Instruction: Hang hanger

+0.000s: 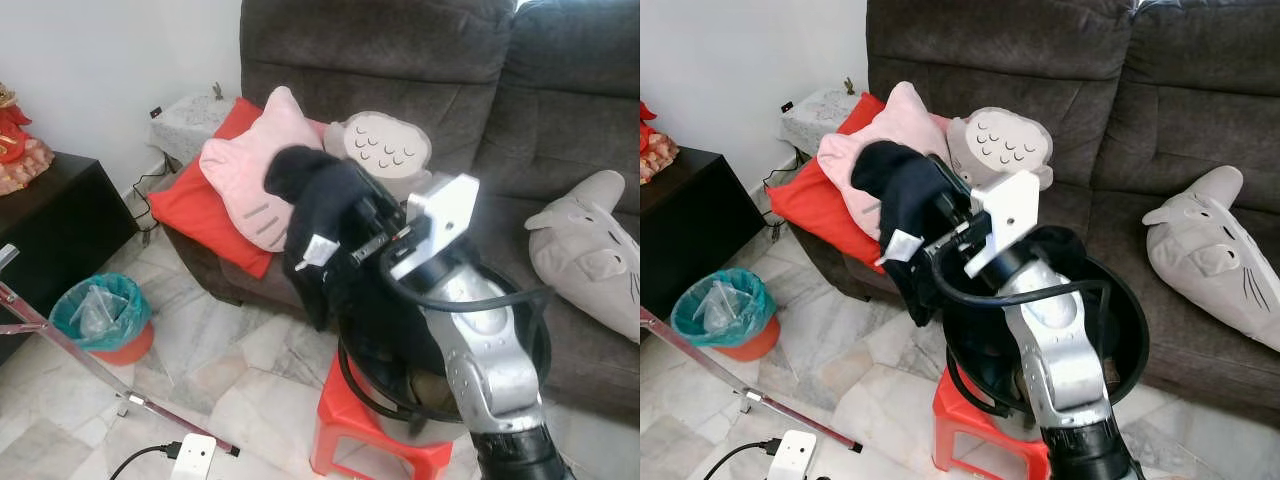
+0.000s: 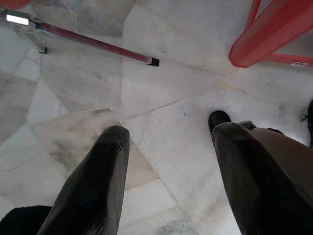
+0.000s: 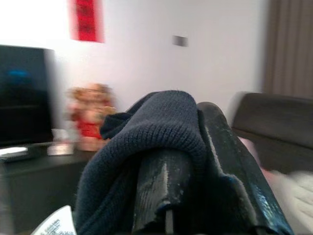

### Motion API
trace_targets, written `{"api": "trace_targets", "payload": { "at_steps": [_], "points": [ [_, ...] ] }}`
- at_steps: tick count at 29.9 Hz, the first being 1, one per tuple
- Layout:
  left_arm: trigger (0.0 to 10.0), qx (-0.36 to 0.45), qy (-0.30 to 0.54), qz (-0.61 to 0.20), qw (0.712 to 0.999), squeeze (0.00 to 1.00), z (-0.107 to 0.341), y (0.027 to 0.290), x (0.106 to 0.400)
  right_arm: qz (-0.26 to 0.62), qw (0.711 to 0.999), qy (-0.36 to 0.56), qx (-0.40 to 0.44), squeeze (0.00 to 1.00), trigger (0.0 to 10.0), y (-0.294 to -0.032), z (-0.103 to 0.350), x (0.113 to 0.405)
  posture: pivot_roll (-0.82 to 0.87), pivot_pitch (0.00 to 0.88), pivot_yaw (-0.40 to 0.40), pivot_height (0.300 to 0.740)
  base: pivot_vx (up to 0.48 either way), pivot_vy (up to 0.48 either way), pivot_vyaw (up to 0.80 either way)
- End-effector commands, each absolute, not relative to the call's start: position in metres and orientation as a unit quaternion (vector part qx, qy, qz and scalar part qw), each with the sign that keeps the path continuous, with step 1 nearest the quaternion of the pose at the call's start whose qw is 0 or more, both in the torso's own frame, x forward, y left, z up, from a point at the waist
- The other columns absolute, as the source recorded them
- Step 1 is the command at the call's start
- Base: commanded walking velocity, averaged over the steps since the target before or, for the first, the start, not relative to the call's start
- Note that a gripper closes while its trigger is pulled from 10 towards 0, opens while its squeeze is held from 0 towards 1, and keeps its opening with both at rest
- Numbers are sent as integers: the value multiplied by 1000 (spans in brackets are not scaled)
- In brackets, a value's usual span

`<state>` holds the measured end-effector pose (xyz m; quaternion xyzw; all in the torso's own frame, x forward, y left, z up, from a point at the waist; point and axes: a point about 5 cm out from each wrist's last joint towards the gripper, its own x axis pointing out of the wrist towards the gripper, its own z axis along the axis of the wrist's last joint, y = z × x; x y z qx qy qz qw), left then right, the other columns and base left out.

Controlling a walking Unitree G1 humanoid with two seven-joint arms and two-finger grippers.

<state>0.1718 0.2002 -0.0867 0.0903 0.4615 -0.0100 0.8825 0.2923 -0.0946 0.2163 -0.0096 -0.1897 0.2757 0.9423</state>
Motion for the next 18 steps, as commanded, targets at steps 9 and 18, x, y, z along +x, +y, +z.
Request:
{"api": "trace_targets", "payload": {
  "at_steps": [9,18],
  "points": [
    [10000,90,469,3,879,0,-88,209,166,84,991,-103,-11,0,10000,-136,163,293,-96,0,108,740,0,0,0],
    [10000,74,468,14,880,0,-89,209,163,-4,987,-155,-42,0,10000,-139,173,288,-82,0,93,740,0,0,0]
  ]
}}
